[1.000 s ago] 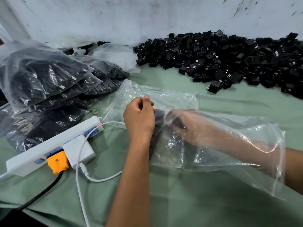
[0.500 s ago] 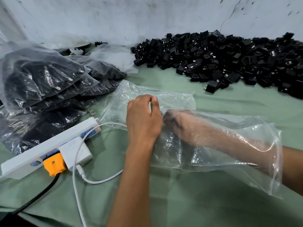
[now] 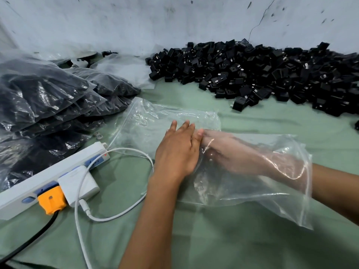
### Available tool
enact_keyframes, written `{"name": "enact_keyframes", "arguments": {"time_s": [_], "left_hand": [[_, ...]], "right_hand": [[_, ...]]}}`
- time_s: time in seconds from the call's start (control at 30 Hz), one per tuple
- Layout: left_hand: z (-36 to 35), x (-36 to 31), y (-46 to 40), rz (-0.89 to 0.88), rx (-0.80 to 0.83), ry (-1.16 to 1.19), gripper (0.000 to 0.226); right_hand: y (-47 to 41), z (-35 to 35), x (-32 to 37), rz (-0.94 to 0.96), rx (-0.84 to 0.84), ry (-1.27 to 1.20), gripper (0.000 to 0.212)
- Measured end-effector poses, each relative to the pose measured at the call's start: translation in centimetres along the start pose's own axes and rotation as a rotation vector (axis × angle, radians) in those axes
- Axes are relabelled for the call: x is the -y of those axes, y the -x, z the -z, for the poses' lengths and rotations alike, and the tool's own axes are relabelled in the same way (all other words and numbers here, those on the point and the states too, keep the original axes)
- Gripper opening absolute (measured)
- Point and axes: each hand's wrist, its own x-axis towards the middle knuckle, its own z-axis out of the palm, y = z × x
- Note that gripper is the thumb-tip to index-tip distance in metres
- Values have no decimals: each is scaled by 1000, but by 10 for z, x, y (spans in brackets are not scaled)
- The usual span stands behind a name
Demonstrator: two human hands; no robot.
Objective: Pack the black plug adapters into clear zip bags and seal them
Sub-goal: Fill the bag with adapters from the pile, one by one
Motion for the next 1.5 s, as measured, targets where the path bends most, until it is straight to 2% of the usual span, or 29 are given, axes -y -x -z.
{"name": "enact_keyframes", "arguments": {"time_s": [0.07,0.13,0.27,0.3,0.37,0.47,0.57,0.67,0.77,0.83,0.87,0.97,1.07,1.17,1.23,1.3,1.37,1.5], "left_hand": [[-3,1,0,-8,36,-128,67],[-6,2,0,-11,59,-257,70],[-9,2,3,13,69,-376,73],[-10,1,3,27,71,-393,73],[-10,-3,4,60,82,-423,75],[-5,-9,3,116,100,-373,77],[8,-24,-1,168,68,-275,76],[16,-61,-3,107,-77,-174,65],[11,-117,1,-9,-170,94,39],[1,-148,6,-43,-116,112,35],[-5,-159,7,-62,-81,101,36],[-20,-174,7,-74,44,124,31],[-32,-173,2,-22,128,71,32],[-36,-165,0,28,124,76,25],[-37,-162,1,54,137,145,18],[-34,-154,-1,101,165,214,17],[-31,-150,0,132,180,255,18],[-24,-148,9,161,185,379,19]], "right_hand": [[17,3,-17,-22,-25,28,41],[39,8,-34,-31,-26,4,45],[91,27,-63,135,-87,46,74],[102,35,-66,97,-117,20,70],[119,46,-81,6,-241,3,48],[121,55,-110,-251,-537,-116,47],[87,64,-128,-427,-633,-173,43],[32,74,-135,-338,-472,90,37],[-14,71,-144,-234,-113,444,54],[-33,66,-144,-227,87,575,54],[-38,65,-143,-231,130,610,50],[-35,64,-145,-239,99,658,36],[-5,69,-148,-328,43,532,28],[31,76,-154,-444,-81,327,25],[60,81,-149,-482,-232,83,26],[78,85,-136,-488,-323,-306,19],[99,87,-121,-485,-304,-516,11],[122,79,-93,-482,-158,-748,38]]}}
